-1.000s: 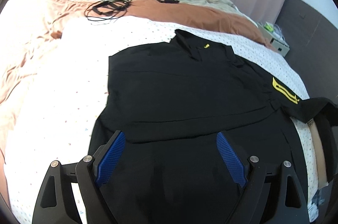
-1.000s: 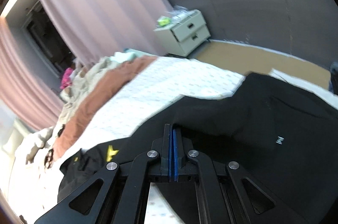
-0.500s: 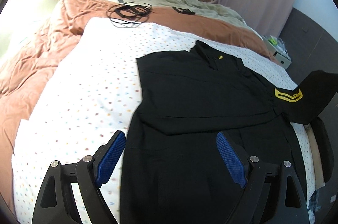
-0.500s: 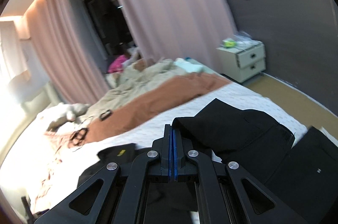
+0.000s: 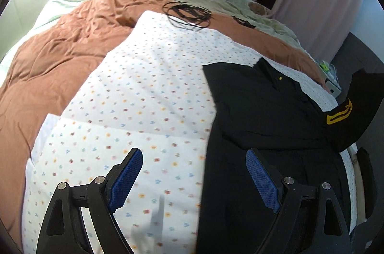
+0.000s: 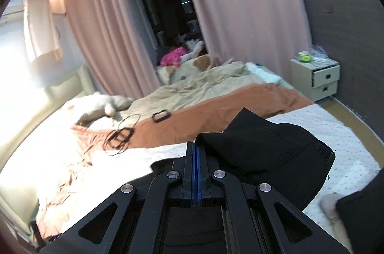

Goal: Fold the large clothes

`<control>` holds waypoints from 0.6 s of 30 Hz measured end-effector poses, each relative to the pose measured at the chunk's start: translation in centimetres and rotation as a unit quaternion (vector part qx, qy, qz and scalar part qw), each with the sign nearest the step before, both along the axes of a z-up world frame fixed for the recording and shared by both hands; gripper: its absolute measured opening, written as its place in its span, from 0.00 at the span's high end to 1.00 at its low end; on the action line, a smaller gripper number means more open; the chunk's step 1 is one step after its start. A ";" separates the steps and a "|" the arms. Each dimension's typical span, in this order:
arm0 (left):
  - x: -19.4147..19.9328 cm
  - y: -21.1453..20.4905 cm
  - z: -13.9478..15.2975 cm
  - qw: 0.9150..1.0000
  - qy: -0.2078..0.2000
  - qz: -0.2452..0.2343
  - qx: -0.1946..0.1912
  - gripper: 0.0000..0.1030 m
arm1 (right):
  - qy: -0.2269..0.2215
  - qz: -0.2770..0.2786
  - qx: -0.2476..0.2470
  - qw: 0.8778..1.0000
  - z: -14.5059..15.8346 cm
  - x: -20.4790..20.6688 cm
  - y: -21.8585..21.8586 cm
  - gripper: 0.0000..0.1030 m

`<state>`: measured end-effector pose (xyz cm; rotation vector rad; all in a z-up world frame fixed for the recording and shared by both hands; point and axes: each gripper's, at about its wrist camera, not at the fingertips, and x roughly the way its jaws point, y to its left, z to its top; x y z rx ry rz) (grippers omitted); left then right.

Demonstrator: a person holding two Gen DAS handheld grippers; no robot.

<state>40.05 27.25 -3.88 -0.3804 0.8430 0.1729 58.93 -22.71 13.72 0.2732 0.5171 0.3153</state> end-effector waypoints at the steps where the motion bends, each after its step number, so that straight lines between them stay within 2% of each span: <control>1: -0.3 0.6 -0.3 1.000 0.000 0.004 -0.002 0.14 | 0.001 0.008 -0.003 1.000 -0.2 0.2 1.5 0.98; 7: -2.4 4.7 -1.9 0.999 0.003 0.030 -0.013 0.14 | 0.021 0.046 -0.016 0.999 -3.0 2.0 9.0 0.98; 18: -5.4 9.0 -5.0 0.998 0.020 0.057 -0.016 0.14 | 0.102 0.102 -0.033 0.989 -14.4 4.8 21.5 0.98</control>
